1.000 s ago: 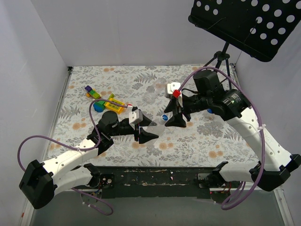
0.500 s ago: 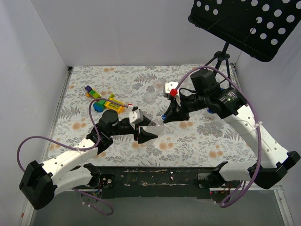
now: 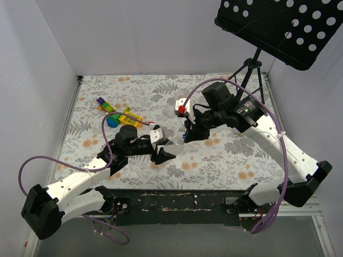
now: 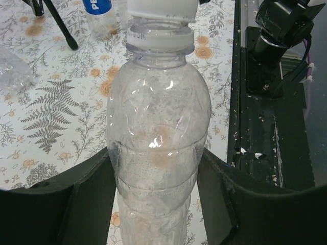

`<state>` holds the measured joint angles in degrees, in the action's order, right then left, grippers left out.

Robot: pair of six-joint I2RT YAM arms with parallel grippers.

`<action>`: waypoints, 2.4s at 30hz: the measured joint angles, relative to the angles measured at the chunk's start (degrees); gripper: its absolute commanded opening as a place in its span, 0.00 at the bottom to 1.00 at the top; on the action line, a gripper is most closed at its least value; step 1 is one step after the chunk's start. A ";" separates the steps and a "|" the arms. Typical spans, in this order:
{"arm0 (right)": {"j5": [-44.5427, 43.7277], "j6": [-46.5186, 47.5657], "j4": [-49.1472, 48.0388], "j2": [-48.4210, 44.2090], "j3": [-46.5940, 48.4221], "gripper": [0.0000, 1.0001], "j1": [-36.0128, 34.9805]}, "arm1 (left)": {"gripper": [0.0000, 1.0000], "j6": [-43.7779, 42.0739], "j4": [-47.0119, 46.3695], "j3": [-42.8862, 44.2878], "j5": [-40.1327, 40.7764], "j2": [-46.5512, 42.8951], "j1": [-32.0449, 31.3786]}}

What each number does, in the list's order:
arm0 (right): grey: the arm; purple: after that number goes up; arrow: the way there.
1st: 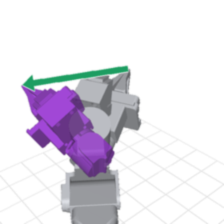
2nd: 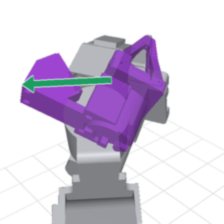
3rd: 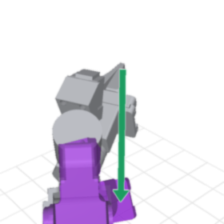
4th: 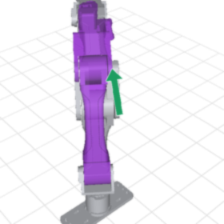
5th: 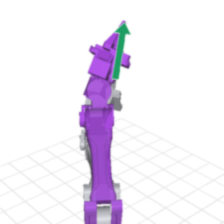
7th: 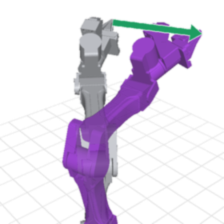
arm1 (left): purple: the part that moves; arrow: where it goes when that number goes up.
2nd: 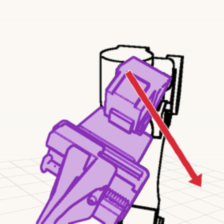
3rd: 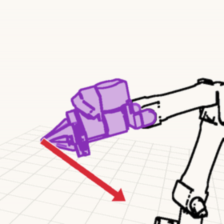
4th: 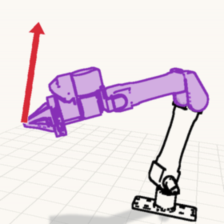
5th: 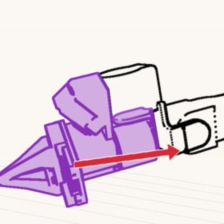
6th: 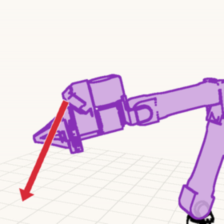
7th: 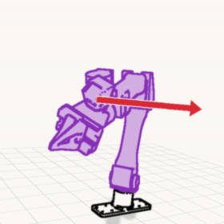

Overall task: Screw on the bottle caps
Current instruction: Screw the bottle cap onto the plastic bottle.

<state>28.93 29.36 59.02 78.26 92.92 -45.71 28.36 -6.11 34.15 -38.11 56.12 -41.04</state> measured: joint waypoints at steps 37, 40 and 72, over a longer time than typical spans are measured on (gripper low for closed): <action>-16.09 -39.45 -18.25 -12.90 -8.92 0.73 -1.36 | 0.05 -2.62 -13.60 -5.53 26.10 -5.81 -3.93; -16.63 -39.50 -21.27 -14.29 -8.92 0.74 -1.36 | 0.05 -0.98 -13.62 -4.68 25.57 -4.63 -3.93; -16.68 -41.13 -23.80 -4.48 -7.43 0.01 -1.42 | 0.01 2.62 -10.03 -2.47 20.65 -3.32 -2.75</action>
<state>12.25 -11.77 35.22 73.78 85.49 -47.13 30.98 -16.14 31.68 -17.45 52.80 -43.79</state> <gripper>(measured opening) 0.374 0.548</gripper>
